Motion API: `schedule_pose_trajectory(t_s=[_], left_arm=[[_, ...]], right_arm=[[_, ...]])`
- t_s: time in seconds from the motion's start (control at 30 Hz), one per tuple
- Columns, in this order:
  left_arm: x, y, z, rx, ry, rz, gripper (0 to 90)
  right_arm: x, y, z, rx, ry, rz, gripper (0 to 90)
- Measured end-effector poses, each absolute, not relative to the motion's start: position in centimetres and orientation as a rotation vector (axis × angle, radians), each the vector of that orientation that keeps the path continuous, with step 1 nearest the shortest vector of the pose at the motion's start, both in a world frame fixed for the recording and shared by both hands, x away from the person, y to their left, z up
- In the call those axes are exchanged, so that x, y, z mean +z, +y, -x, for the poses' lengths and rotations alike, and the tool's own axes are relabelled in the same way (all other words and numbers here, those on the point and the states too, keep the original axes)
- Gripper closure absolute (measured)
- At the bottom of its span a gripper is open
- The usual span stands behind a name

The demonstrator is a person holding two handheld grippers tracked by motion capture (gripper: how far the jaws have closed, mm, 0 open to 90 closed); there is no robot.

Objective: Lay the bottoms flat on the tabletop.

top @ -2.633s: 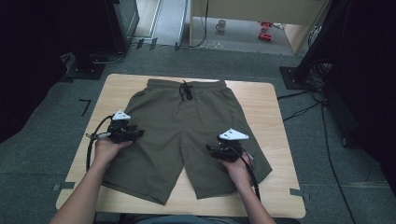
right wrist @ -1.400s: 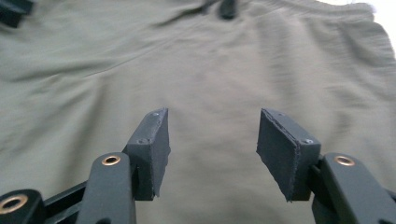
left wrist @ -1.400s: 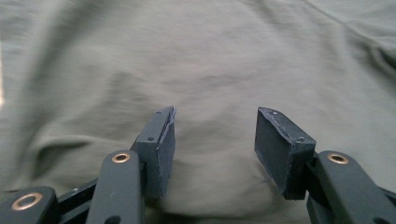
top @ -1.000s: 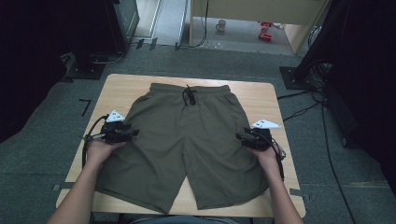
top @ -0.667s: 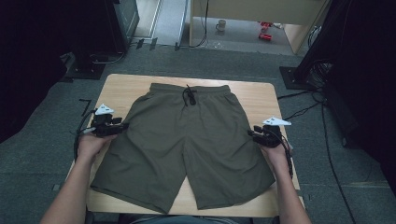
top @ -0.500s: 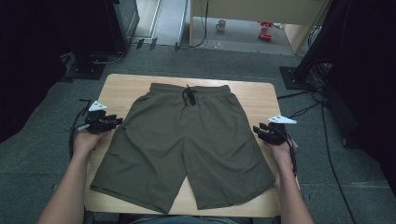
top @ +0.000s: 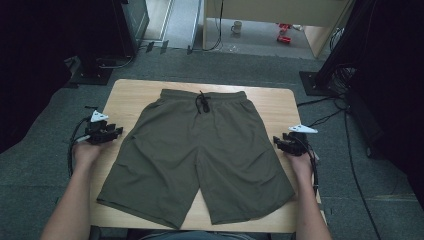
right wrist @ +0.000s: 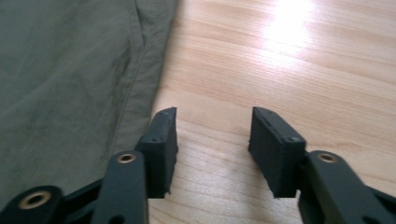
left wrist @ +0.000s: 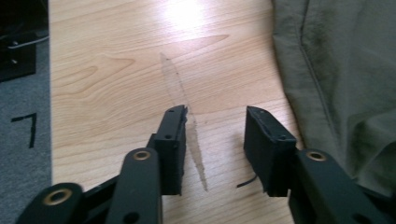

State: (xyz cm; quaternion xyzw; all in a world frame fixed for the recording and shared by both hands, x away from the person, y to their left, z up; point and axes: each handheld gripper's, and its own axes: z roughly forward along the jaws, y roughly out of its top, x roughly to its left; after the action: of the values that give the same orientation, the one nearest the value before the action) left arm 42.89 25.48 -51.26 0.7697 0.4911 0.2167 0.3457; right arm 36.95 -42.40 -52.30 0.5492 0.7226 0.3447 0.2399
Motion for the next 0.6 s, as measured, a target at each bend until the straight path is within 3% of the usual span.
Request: schedule_pose_trajectory(t_s=[0.17,0.4,0.6], left_arm=[[-51.5,25.9,-42.4,0.579,1.28,-1.978,47.4],[-51.6,25.2,-42.3,0.567,1.267,-1.999,32.5],[-51.6,24.8,-42.3,0.573,1.289,-1.994,27.8]], right_arm=[[-52.3,-41.2,-36.3,0.932,1.962,-1.522,41.4],[-52.4,-40.7,-36.2,0.915,1.968,-1.538,25.2],[-52.4,-40.6,-36.2,0.91,1.971,-1.541,22.4]])
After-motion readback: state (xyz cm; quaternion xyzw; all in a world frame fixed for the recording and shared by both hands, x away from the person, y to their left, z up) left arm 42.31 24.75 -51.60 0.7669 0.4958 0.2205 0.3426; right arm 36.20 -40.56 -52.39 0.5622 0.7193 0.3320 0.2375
